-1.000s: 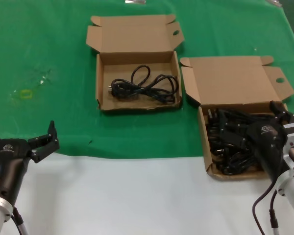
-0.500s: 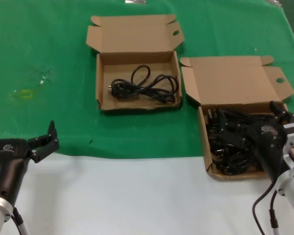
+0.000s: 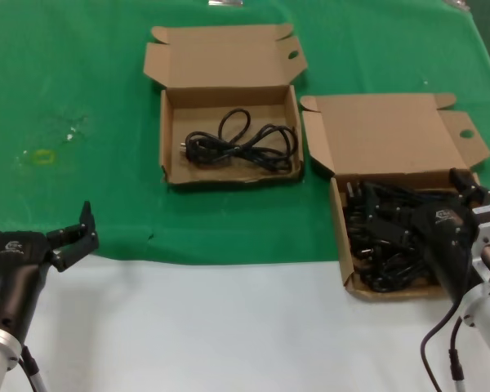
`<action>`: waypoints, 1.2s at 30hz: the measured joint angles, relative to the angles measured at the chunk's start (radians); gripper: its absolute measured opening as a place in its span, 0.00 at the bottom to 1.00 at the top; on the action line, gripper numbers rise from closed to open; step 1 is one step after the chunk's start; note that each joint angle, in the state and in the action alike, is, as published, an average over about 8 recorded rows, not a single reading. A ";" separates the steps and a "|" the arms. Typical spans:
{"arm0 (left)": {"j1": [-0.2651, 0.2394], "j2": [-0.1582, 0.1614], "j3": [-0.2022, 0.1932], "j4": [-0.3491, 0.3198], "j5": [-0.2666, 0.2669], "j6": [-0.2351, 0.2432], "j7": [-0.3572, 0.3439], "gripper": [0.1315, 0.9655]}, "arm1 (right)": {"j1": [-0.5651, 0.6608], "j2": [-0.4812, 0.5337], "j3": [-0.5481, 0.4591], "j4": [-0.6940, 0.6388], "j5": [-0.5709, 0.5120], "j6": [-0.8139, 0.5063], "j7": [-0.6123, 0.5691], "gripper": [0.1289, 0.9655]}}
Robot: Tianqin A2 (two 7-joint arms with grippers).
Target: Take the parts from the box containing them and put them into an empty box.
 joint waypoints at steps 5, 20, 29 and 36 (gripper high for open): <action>0.000 0.000 0.000 0.000 0.000 0.000 0.000 1.00 | 0.000 0.000 0.000 0.000 0.000 0.000 0.000 1.00; 0.000 0.000 0.000 0.000 0.000 0.000 0.000 1.00 | 0.000 0.000 0.000 0.000 0.000 0.000 0.000 1.00; 0.000 0.000 0.000 0.000 0.000 0.000 0.000 1.00 | 0.000 0.000 0.000 0.000 0.000 0.000 0.000 1.00; 0.000 0.000 0.000 0.000 0.000 0.000 0.000 1.00 | 0.000 0.000 0.000 0.000 0.000 0.000 0.000 1.00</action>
